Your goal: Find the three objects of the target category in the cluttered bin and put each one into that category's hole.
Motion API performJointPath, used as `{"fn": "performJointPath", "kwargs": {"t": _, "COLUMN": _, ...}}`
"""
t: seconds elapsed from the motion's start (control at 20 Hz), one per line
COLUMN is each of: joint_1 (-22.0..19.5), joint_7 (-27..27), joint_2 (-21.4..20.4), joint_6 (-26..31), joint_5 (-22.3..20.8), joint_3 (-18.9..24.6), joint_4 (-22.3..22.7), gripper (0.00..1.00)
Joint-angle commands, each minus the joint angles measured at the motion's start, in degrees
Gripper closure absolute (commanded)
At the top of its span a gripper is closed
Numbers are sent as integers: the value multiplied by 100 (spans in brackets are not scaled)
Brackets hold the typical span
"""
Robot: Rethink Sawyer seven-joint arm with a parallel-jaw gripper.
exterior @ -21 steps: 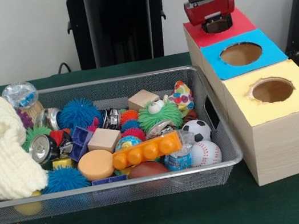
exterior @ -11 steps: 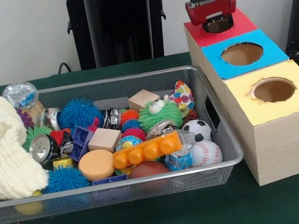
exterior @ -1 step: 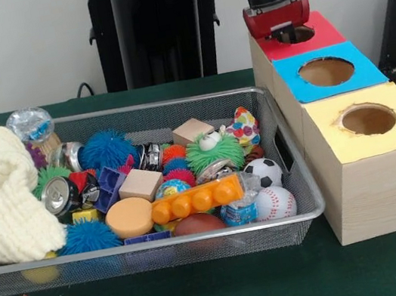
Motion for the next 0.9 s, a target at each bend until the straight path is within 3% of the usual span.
{"fn": "performJointPath", "kwargs": {"t": 0.05, "joint_1": -244, "joint_7": -363, "joint_2": 242, "joint_6": 954, "joint_5": -451, "joint_3": -846, "joint_4": -1026, "gripper": 100}}
{"fn": "performJointPath", "kwargs": {"t": 0.25, "joint_1": -270, "joint_7": -316, "joint_2": 227, "joint_6": 1013, "joint_5": -430, "joint_3": -792, "joint_4": -1002, "gripper": 100}}
{"fn": "performJointPath", "kwargs": {"t": 0.55, "joint_1": -984, "joint_7": -847, "joint_2": -858, "joint_6": 2569, "joint_5": 252, "joint_3": 289, "joint_4": -515, "gripper": 100}}
{"fn": "performJointPath", "kwargs": {"t": 0.9, "joint_1": -957, "joint_7": -563, "joint_2": -1046, "joint_6": 3164, "joint_5": 343, "joint_3": 563, "joint_4": -674, "gripper": 100}}
